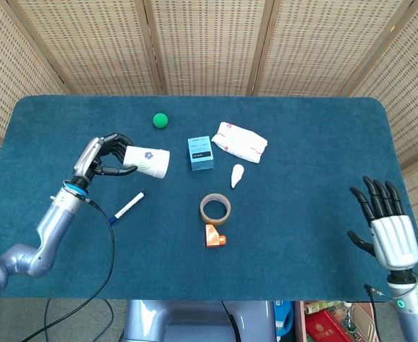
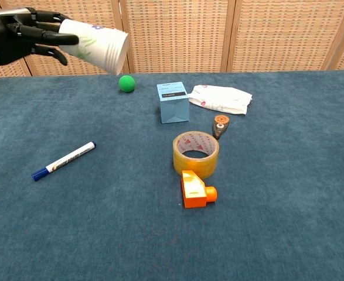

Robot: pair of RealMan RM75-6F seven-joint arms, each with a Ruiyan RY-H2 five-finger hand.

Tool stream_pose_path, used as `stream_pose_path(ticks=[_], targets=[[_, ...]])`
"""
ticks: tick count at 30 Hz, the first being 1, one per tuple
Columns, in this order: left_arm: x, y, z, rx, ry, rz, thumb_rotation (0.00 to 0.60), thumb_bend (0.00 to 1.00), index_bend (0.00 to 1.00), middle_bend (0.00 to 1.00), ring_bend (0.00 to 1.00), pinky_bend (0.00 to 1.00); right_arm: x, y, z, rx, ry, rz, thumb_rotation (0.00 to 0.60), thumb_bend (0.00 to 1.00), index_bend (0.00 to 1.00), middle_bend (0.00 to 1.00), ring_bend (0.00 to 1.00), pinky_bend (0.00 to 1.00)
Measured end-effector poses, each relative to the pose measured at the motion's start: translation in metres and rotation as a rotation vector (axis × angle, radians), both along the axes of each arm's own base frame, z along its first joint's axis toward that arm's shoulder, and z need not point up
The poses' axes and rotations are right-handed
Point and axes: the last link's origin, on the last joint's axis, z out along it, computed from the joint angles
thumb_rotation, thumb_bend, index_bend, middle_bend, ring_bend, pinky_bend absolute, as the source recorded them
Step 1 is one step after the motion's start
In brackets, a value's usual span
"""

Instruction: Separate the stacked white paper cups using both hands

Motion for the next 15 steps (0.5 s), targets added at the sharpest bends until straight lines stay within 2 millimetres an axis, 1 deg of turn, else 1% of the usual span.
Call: stream_pose_path(ticks=[4, 6, 11, 15], targets=[[0.015, -0.007, -0.017, -0.116, -0.164, 0.017, 0.6, 0.17, 0.53, 0.5, 0.49, 0.51, 0.015, -0.018, 0.001, 0.023, 0.02, 0.143, 0.6, 0.0, 0.29, 0.14, 0.05, 0.07], [0.027, -0.01, -0.029, -0.173, -0.226, 0.009, 0.6, 0.17, 0.53, 0.5, 0.49, 0.51, 0.023, -0.025, 0.001, 0.035, 0.014, 0.194, 0.6, 0.0, 0.32, 0.16, 0.07, 0.09], [0.061, -0.016, -0.058, -0.273, -0.31, -0.03, 0.6, 0.17, 0.53, 0.5, 0.49, 0.51, 0.045, -0.047, 0.001, 0.067, 0.028, 0.31, 0.6, 0.0, 0.36, 0.19, 0.09, 0.12], [0.075, -0.018, -0.071, -0.32, -0.334, -0.036, 0.6, 0.17, 0.53, 0.5, 0.49, 0.51, 0.066, -0.066, -0.003, 0.099, 0.036, 0.385, 0.6, 0.02, 0.39, 0.2, 0.09, 0.14]])
